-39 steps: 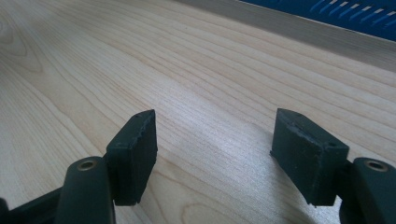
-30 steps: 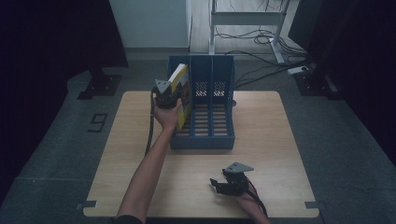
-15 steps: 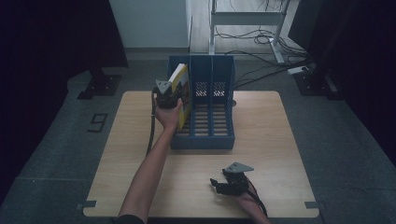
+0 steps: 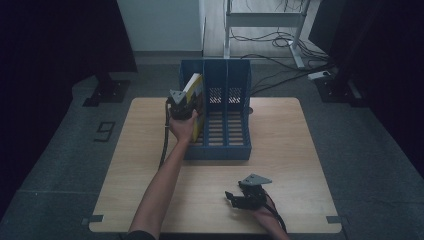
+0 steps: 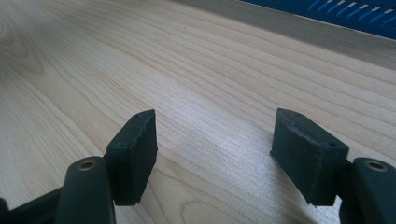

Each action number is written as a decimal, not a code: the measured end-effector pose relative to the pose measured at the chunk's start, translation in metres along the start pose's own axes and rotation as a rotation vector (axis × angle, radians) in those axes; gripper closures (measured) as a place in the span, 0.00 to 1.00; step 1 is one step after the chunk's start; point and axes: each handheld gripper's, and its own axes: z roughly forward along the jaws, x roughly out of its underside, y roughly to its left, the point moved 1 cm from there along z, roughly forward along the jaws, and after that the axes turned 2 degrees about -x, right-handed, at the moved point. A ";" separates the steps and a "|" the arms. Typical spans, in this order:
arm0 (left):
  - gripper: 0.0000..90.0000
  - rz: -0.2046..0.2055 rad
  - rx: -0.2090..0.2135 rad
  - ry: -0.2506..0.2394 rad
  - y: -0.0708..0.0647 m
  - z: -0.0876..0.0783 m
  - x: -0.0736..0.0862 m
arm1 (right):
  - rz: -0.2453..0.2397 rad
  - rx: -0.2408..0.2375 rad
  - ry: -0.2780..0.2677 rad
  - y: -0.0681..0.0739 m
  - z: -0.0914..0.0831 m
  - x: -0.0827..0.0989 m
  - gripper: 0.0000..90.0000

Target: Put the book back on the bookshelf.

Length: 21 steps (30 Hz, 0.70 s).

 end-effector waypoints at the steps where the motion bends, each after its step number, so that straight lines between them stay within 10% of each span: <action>1: 0.84 0.000 0.002 0.000 0.000 0.000 0.000 | -0.001 0.001 0.000 0.000 0.000 0.000 0.34; 21: 0.82 -0.026 0.049 0.044 0.014 -0.019 0.008 | -0.004 0.005 0.001 0.001 0.000 0.000 0.34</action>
